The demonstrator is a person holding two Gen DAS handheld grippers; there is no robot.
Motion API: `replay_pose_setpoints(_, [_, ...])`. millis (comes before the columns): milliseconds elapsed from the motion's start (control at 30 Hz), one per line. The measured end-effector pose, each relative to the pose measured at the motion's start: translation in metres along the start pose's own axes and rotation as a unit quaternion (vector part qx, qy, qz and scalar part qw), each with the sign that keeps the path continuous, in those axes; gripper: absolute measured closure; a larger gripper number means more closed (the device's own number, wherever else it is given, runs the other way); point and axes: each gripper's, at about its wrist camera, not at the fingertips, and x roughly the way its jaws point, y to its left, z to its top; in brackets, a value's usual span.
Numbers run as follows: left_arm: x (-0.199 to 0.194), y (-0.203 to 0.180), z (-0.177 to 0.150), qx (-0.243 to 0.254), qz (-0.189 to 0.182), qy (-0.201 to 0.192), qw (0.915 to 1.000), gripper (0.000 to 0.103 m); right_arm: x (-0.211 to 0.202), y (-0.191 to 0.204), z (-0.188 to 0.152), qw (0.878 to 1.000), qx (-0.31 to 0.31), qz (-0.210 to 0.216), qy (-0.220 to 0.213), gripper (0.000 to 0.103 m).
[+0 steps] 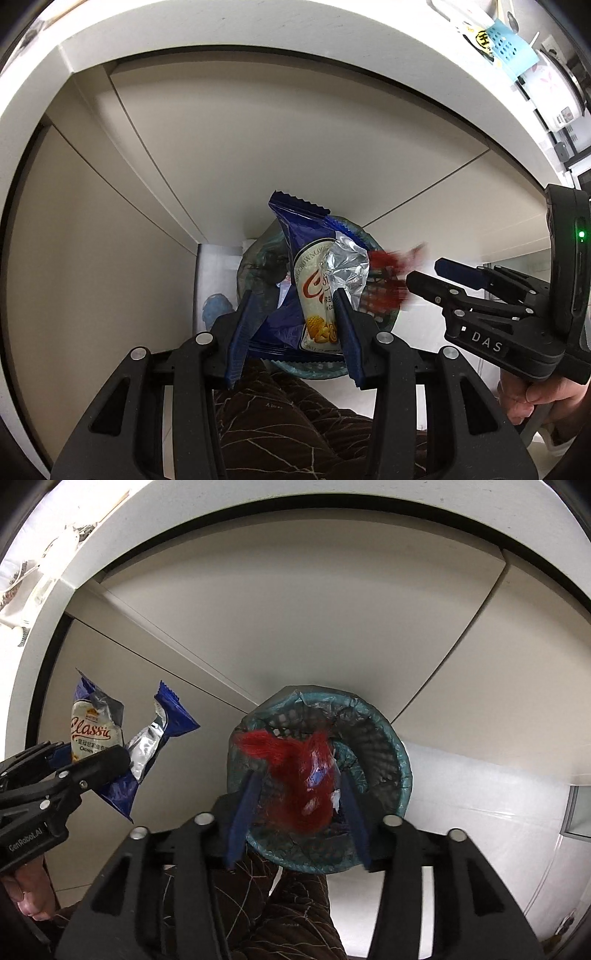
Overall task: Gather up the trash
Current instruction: 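Open the right tool over the wastebasket while the left tool releases the cookie bag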
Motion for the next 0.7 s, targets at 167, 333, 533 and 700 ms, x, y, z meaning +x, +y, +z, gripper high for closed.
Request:
replay_pose_setpoints(167, [0.000,-0.002,-0.001,-0.003,0.005,0.002,1.0000,0.061,0.003,0.002,0.002,1.000,0.002,0.000,0.000,0.039])
replay_pose_setpoints(333, [0.003,-0.007,-0.002,0.000,0.007,0.005,1.0000,0.061,-0.001,-0.006,0.001,1.000,0.016,-0.008,-0.024,0.021])
replay_pose_setpoints(533, [0.020,-0.014,-0.002,0.021,0.005,0.011,0.9997,0.061,-0.019,-0.025,-0.011,0.997,0.034,-0.036,-0.057,0.013])
replay_pose_setpoints(700, [0.044,-0.030,-0.005,0.050,0.005,0.022,0.9985,0.061,-0.028,-0.049,-0.024,0.996,0.065,-0.047,-0.050,0.012])
